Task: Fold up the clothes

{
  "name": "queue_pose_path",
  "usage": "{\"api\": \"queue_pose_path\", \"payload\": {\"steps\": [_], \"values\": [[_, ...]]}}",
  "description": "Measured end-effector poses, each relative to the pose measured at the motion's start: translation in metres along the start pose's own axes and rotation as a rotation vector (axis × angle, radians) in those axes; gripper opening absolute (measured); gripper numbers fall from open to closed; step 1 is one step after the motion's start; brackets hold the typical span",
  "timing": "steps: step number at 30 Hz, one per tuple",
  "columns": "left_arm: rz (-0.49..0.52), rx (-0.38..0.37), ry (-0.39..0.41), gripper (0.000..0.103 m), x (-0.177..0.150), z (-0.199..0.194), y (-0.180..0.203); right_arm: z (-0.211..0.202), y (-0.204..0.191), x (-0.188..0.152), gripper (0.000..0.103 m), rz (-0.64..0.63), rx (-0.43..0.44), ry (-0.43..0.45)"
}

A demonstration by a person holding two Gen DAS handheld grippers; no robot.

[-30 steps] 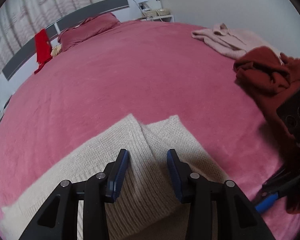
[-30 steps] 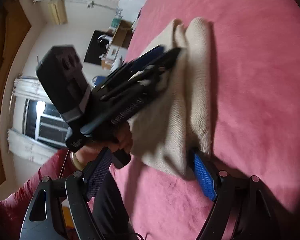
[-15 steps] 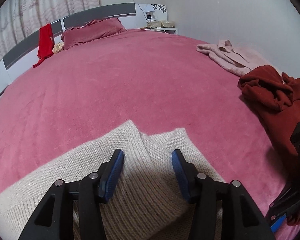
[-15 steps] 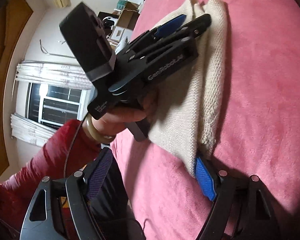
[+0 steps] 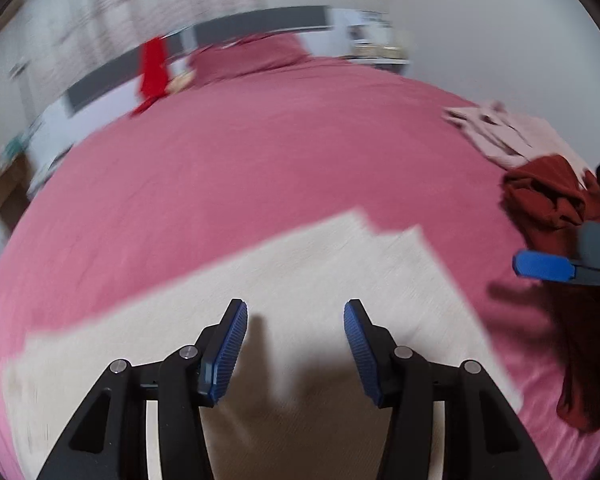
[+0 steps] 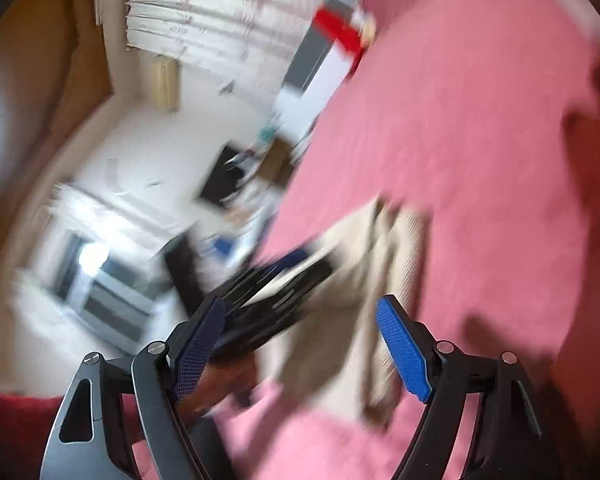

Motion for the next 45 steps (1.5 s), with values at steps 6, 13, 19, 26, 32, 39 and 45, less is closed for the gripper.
{"api": "queue_pose_path", "payload": {"steps": [6,13,19,26,32,39,45], "values": [[-0.316,0.065,-0.058,0.051,-0.081,-0.057,-0.088,0.039,-0.009,-0.045,0.08,-0.113,-0.065,-0.115],[-0.472,0.317,0.042,0.051,-0.16,-0.155,-0.233,0.02,-0.001,-0.056,0.081,-0.118,-0.206,-0.002],[-0.556,0.297,0.028,0.05,-0.205,-0.166,-0.306,0.023,-0.057,-0.093,0.082,-0.278,-0.35,0.041],[-0.59,0.172,0.117,0.05,-0.212,-0.164,-0.327,0.109,-0.163,-0.153,0.082,-0.627,-0.452,-0.005],[-0.553,0.169,0.167,0.051,-0.206,-0.169,-0.327,0.2,-0.232,-0.179,0.082,-0.851,-0.431,0.003],[-0.483,0.165,0.137,0.051,-0.207,-0.162,-0.322,0.287,-0.239,-0.2,0.082,-0.95,-0.41,-0.081],[-0.517,0.064,0.107,0.051,-0.212,-0.15,-0.323,0.3,-0.21,-0.209,0.084,-0.906,-0.421,-0.129]]}}
Point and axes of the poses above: each gripper's, at about its wrist camera, not at the fingertips, and z roughly the way its jaws point, y to its right, x to its top, the point moved 10 cm from there along z, roughly the way its jaws point, and after that the axes turned 9 degrees about y, right-handed, at the moved point
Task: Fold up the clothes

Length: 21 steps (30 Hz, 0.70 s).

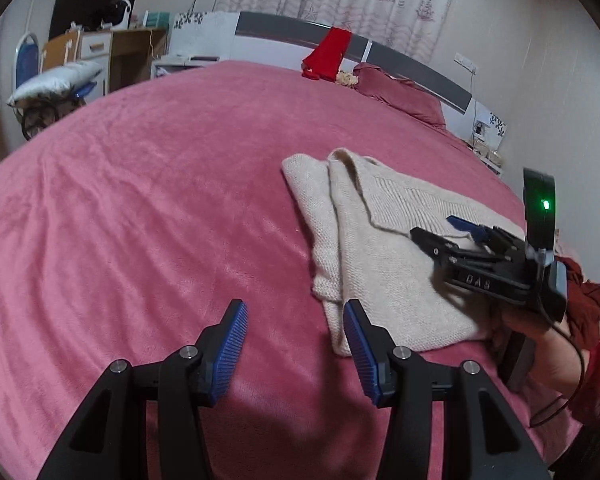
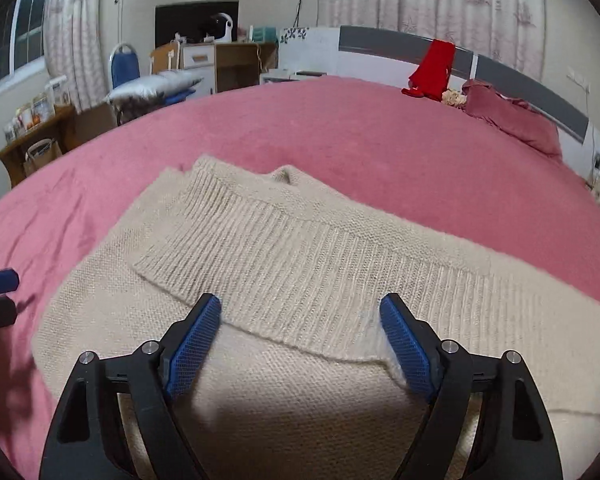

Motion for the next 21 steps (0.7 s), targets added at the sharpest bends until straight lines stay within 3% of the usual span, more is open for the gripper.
{"api": "queue_pose_path", "payload": {"steps": [5,9,13,15,21], "values": [[-0.037,-0.094,-0.046,0.05,0.005,0.018,0.005,0.003,-0.001,-0.007,0.085,0.011,0.009,-0.009],[-0.076,-0.292,-0.009,0.05,0.021,0.014,0.029,0.004,0.0,-0.01,0.085,0.028,0.025,-0.011],[-0.297,-0.558,-0.036,0.051,0.033,0.021,0.033,0.004,0.001,-0.011,0.086,0.038,0.035,-0.014],[-0.315,-0.508,-0.05,0.051,0.032,0.034,0.022,0.004,0.002,-0.011,0.086,0.041,0.039,-0.014],[-0.387,-0.605,-0.098,0.051,0.036,0.058,0.023,0.004,0.003,-0.012,0.086,0.047,0.047,-0.017]]}}
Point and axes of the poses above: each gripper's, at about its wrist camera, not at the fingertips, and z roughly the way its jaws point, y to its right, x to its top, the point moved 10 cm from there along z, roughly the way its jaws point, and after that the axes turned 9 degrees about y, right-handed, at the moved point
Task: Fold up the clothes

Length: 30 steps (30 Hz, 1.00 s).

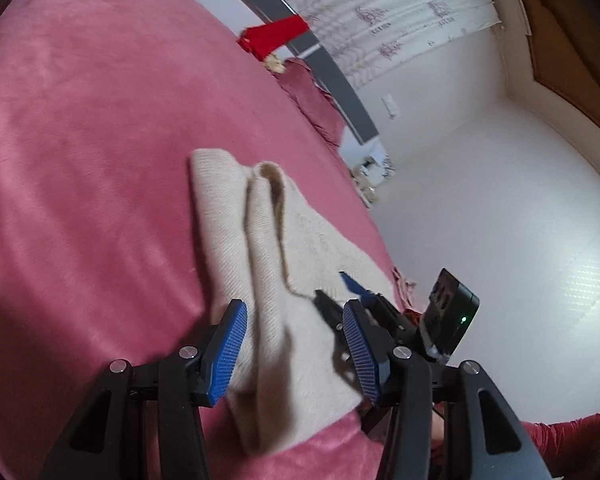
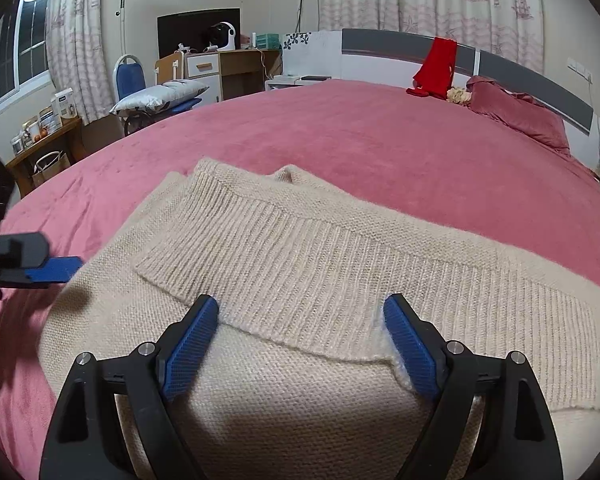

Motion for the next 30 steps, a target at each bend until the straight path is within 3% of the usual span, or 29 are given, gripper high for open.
{"api": "queue_pose_path", "payload": {"steps": [8,16,22,30], "values": [[0.0,-0.036,-0.122,0.05,-0.014,0.028,0.002,0.001,0.002,0.0,0.087,0.014,0.015,-0.004],[-0.063,-0.136,-0.202,0.051,-0.032,0.007,0.006,0.004,0.0,0.0,0.088,0.016,0.012,-0.005],[-0.112,-0.204,-0.212,0.05,-0.038,-0.002,0.009,0.004,0.0,0.0,0.088,0.016,0.012,-0.006],[-0.126,-0.27,-0.32,0.05,-0.062,-0.006,0.02,0.005,-0.003,0.0,0.088,0.017,0.012,-0.007]]}}
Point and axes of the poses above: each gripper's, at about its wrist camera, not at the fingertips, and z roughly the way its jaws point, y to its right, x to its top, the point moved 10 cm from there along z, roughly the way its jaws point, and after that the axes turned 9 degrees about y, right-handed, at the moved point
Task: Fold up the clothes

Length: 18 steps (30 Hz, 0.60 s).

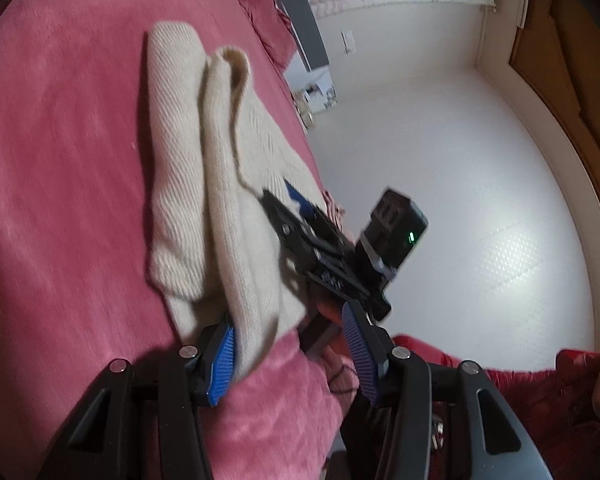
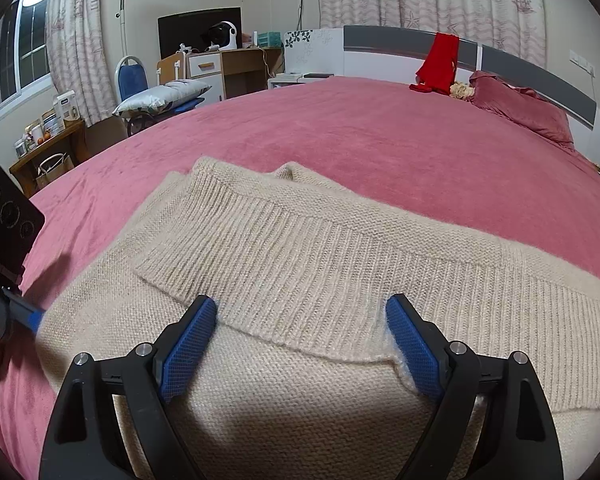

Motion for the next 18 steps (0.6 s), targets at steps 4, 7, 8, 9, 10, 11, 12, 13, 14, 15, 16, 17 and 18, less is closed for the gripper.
{"api": "queue_pose_path", "payload": {"steps": [4,7,8,9,10,11,12,13,14,15,16,17,18], "values": [[0.01,0.02,-0.035,0.046,-0.014,-0.004,-0.001,0.0,0.0,-0.001,0.089,-0.002,-0.001,-0.002],[0.005,0.04,-0.031,0.044,-0.017,-0.009,-0.005,0.001,0.0,-0.001,0.09,-0.009,-0.004,-0.005],[0.009,0.047,-0.032,0.044,-0.018,-0.009,-0.004,0.0,0.0,-0.001,0.09,-0.009,-0.004,-0.006],[0.019,0.058,-0.035,0.044,-0.019,-0.009,-0.004,0.0,0.0,-0.001,0.09,-0.009,-0.003,-0.006],[0.025,0.069,-0.035,0.044,-0.02,-0.009,-0.005,0.0,0.0,-0.001,0.09,-0.009,-0.003,-0.006],[0.031,0.079,-0.036,0.043,-0.022,-0.01,-0.005,0.0,0.0,-0.001,0.09,-0.01,-0.003,-0.006],[0.037,0.09,-0.037,0.042,-0.023,-0.011,-0.006,0.0,0.0,-0.001,0.09,-0.01,-0.003,-0.007],[0.039,0.1,-0.031,0.041,-0.023,-0.012,-0.006,0.001,0.0,-0.001,0.09,-0.01,-0.003,-0.007],[0.041,0.109,-0.026,0.041,-0.023,-0.013,-0.007,0.001,0.0,-0.001,0.09,-0.011,-0.003,-0.007],[0.049,0.136,0.0,0.04,-0.02,-0.018,-0.007,0.001,-0.001,-0.002,0.091,-0.011,-0.005,-0.008],[0.057,0.163,0.026,0.041,-0.018,-0.022,-0.007,0.001,-0.003,-0.003,0.091,-0.01,-0.007,-0.008],[0.066,0.19,0.052,0.041,-0.016,-0.027,-0.007,0.001,-0.003,-0.004,0.091,-0.013,-0.01,-0.009],[0.089,0.24,0.102,0.041,-0.011,-0.036,-0.005,0.001,-0.003,-0.004,0.091,-0.016,-0.013,-0.011]]}}
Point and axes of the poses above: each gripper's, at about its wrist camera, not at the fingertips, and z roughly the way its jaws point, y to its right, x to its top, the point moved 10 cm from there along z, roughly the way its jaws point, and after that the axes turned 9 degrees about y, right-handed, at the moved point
